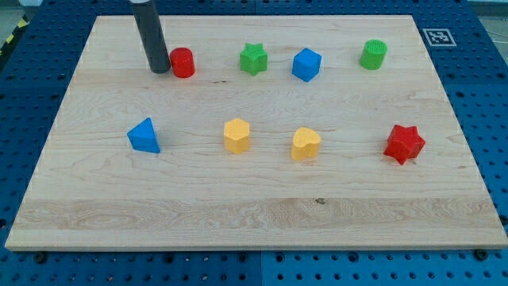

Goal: Move the red circle diagonally to the blue triangle

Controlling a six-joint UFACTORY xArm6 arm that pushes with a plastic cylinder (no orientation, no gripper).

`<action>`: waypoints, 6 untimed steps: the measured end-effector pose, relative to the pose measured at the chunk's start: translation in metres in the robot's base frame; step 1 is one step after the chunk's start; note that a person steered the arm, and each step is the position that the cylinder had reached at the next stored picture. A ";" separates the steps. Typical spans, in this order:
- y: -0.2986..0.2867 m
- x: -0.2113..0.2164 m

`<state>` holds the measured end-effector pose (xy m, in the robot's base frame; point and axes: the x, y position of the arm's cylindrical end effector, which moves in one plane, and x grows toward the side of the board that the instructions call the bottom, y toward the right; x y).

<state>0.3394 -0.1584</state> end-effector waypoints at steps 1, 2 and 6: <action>-0.002 0.004; -0.025 -0.005; 0.070 0.040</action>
